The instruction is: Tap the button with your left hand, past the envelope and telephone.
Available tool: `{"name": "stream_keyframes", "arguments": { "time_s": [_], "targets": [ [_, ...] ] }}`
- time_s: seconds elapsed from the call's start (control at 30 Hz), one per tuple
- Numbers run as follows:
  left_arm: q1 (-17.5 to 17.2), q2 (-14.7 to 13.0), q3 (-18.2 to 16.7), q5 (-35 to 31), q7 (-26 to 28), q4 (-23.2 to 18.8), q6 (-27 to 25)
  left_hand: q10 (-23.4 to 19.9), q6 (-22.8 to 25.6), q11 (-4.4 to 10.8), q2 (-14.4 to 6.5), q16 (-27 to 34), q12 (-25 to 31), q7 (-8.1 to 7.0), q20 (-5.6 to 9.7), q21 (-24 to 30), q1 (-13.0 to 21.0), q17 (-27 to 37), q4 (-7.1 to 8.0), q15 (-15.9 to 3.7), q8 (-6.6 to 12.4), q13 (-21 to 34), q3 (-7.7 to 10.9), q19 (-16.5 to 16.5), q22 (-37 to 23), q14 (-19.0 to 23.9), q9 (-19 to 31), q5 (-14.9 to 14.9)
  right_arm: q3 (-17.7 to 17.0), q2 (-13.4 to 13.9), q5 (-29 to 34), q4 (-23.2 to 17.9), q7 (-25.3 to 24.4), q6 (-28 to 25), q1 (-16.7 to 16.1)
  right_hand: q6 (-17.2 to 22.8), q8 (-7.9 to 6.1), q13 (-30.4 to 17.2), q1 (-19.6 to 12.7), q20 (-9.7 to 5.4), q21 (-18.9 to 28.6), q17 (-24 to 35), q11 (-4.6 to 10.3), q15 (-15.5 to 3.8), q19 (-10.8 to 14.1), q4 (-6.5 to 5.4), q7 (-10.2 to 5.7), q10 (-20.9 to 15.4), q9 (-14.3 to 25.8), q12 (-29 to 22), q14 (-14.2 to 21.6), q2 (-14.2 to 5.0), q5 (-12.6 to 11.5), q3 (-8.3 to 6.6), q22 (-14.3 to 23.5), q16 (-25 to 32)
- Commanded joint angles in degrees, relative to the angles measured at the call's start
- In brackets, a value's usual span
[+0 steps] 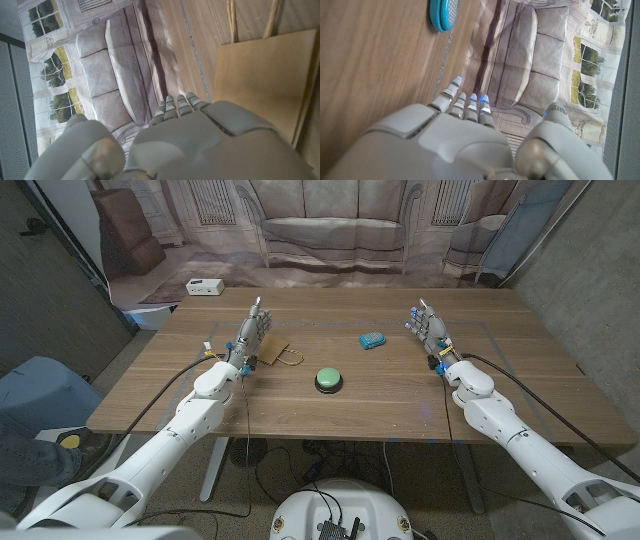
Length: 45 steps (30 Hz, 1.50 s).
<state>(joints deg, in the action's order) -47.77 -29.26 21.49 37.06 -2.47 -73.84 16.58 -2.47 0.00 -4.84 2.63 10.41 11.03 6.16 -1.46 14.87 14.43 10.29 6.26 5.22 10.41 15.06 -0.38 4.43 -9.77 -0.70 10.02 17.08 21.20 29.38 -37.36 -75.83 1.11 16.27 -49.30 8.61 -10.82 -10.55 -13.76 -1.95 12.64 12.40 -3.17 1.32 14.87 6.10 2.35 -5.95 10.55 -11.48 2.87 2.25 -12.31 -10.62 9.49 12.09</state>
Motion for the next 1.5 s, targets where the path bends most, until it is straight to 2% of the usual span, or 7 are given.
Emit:
{"name": "stream_keyframes", "arguments": {
  "time_s": [0.03,0.33,0.5,0.93,1.17,1.33,1.5],
  "targets": [
    [-1.71,-1.58,-0.13,-0.87,0.48,-2.98,0.36,0.04,0.12,-0.48,-0.01,0.32,0.26,0.43,-0.16,0.32,0.53,0.07,0.28,0.54,0.37,0.04,0.15,0.55,-0.29,-0.11,0.19,0.28,-0.31,0.56,0.11,-2.41,-1.03,0.64,-2.38,0.41,-0.36,-0.29,-0.61,0.15,0.13,0.23,-0.07,0.01,0.37,-0.06,0.06,-0.67,0.12,-0.40,0.61,-0.11,-0.26,-0.51,0.27,0.29],
    [-5.56,-4.28,-1.34,-2.16,3.96,-9.83,-0.41,-0.49,0.64,-0.32,-0.47,0.58,0.53,0.31,-0.45,0.11,1.07,0.05,0.04,0.42,0.57,-0.44,0.30,0.10,-0.30,0.55,0.20,0.19,-1.29,1.90,0.91,-4.28,-1.36,2.96,-4.56,0.55,-0.39,-0.29,-0.80,0.25,0.00,0.12,0.02,-0.03,0.51,0.05,0.11,-0.81,0.12,-0.36,0.87,-0.25,-0.18,-0.55,0.27,0.32],
    [-6.67,-5.09,-1.83,-3.32,4.53,-11.26,1.06,-1.53,1.27,-0.39,-0.80,0.89,0.95,0.21,-0.61,0.21,1.58,0.03,-0.21,0.44,0.78,-0.87,0.40,-1.11,-0.32,1.59,0.21,0.07,-1.97,2.60,1.00,-5.32,-1.44,4.01,-5.69,0.58,-0.40,-0.29,-0.86,0.26,-0.02,0.07,-0.03,-0.03,0.67,0.10,0.07,-0.98,0.12,-0.38,0.97,-0.29,-0.15,-0.55,0.28,0.34],
    [-8.12,-3.81,-3.11,-4.19,0.06,-7.75,13.46,-5.79,5.93,-0.14,-1.52,1.85,2.20,0.04,-0.47,0.66,3.46,0.00,-1.24,-0.46,1.66,-2.48,0.40,-6.73,-0.35,6.88,0.23,-0.61,-3.29,4.33,1.38,-8.89,-2.27,5.23,-8.82,0.80,-0.45,-0.28,-0.95,0.22,0.04,-0.05,-0.12,-0.10,1.57,0.20,0.08,-1.45,0.12,-0.39,1.62,-0.40,-0.02,-0.50,0.28,0.50],
    [-10.93,-4.19,-4.04,-4.34,0.66,-8.77,15.49,-9.09,9.48,0.50,-1.87,2.23,3.01,-0.14,-0.76,1.30,4.77,0.01,-1.95,-1.47,2.15,-3.12,0.38,-11.32,-0.44,10.53,0.30,-0.97,-3.48,4.88,1.07,-10.33,-2.12,5.11,-10.19,0.97,-0.50,-0.28,-1.04,0.25,-0.04,-0.10,-0.09,-0.08,1.69,0.24,0.11,-1.66,0.12,-0.40,1.73,-0.55,0.03,-0.53,0.28,0.51],
    [-11.91,-3.89,-4.58,-4.28,0.52,-8.29,17.39,-10.67,10.85,0.46,-1.98,2.27,3.41,-0.12,-0.78,1.41,5.13,0.02,-2.16,-1.41,2.29,-3.27,0.34,-12.64,-0.49,11.70,0.32,-1.16,-3.81,5.56,1.30,-12.05,-3.02,4.42,-11.23,1.01,-0.49,-0.28,-1.12,0.28,-0.13,-0.15,-0.20,-0.02,1.77,0.30,0.12,-1.70,0.12,-0.36,1.74,-0.58,0.06,-0.52,0.27,0.47],
    [-11.33,-3.67,-4.60,-3.11,-2.86,-5.72,20.16,-11.13,11.42,0.47,-2.05,2.32,3.48,-0.27,-0.83,1.53,5.31,0.03,-2.25,-1.60,2.33,-3.32,0.33,-13.43,-0.50,12.33,0.34,-1.25,-3.99,5.31,1.94,-12.01,-3.66,5.27,-11.57,1.97,-0.83,-0.29,-1.32,0.30,-0.30,-0.21,-0.38,0.13,1.85,0.34,0.51,-1.90,0.15,-0.32,1.77,-1.00,0.11,-0.65,0.28,0.42]
  ]
}}
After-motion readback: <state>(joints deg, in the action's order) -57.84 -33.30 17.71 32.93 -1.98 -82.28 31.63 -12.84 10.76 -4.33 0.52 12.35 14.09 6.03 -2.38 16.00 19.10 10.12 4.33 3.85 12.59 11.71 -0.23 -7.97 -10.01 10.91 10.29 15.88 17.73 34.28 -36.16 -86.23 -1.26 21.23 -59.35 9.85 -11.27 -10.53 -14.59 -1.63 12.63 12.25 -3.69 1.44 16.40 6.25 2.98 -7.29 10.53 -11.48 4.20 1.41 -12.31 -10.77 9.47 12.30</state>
